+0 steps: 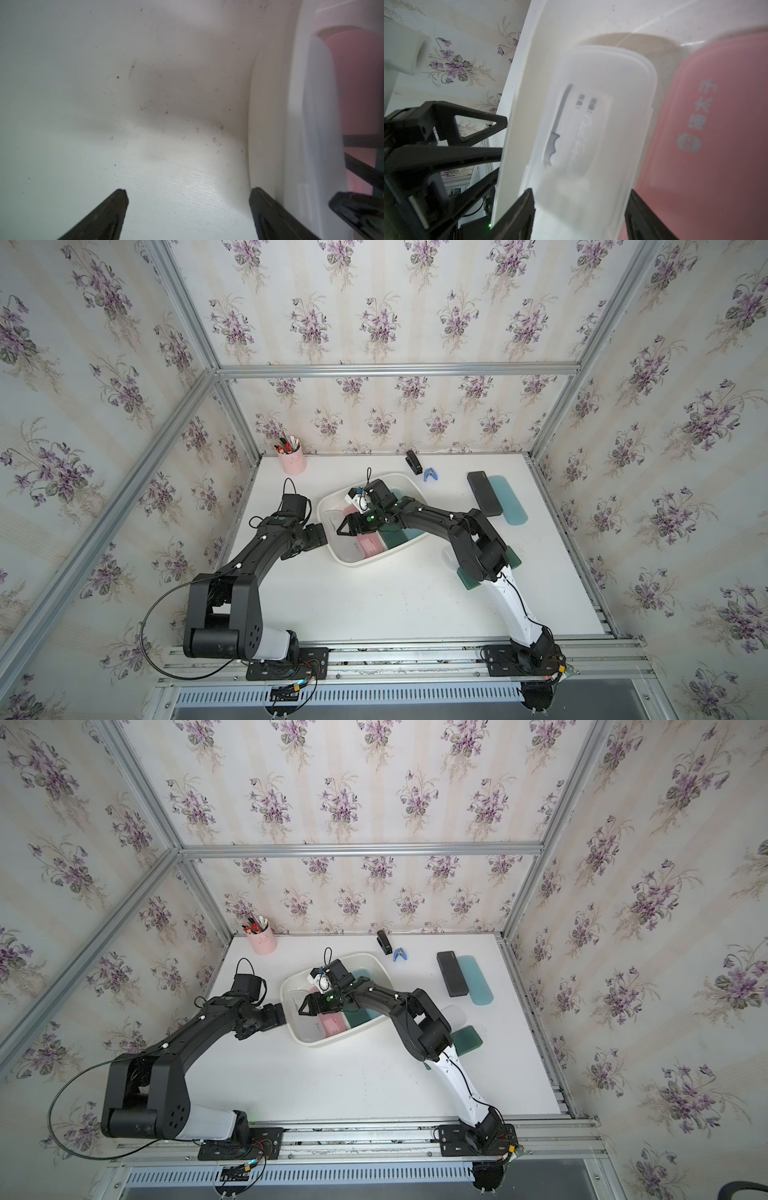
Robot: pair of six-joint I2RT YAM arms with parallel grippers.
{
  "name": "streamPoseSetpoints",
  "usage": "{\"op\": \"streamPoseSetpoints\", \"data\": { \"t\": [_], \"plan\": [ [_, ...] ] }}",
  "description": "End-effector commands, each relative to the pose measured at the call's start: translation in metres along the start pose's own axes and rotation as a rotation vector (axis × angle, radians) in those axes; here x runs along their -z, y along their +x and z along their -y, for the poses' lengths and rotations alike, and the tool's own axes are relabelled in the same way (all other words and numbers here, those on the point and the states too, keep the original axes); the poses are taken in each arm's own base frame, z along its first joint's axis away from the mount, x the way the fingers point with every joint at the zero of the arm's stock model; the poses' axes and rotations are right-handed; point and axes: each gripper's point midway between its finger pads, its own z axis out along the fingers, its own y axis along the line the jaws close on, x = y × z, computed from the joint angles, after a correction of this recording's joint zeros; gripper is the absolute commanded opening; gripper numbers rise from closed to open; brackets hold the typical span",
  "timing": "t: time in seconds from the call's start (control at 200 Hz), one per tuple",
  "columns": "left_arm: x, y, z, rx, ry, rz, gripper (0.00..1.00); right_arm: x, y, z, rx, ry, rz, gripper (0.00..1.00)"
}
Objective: Put the pencil case into the storage box
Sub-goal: Adjust the pencil case in the storage box.
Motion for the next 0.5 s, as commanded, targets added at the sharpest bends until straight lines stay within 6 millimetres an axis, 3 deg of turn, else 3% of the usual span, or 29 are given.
{"op": "streamPoseSetpoints", "data": {
  "t": [0.0, 0.13, 0.29, 0.495],
  "plan": [
    [0.000, -0.009, 0.012, -0.007, 0.056, 0.033, 0.97, 0.002, 0.007, -0.019, 0.027, -0.092, -0.030, 0.69],
    [-0.001, -0.009, 0.011, -0.005, 0.054, 0.031, 0.97, 0.007, 0.011, -0.034, 0.042, -0.164, -0.043, 0.69],
    [0.000, -0.009, 0.011, -0.003, 0.054, 0.035, 0.97, 0.005, 0.013, -0.033, 0.041, -0.168, -0.051, 0.69],
    [0.002, -0.010, 0.008, -0.008, 0.037, 0.039, 0.97, 0.001, 0.009, -0.002, 0.041, 0.010, -0.040, 0.70]
  ]
}}
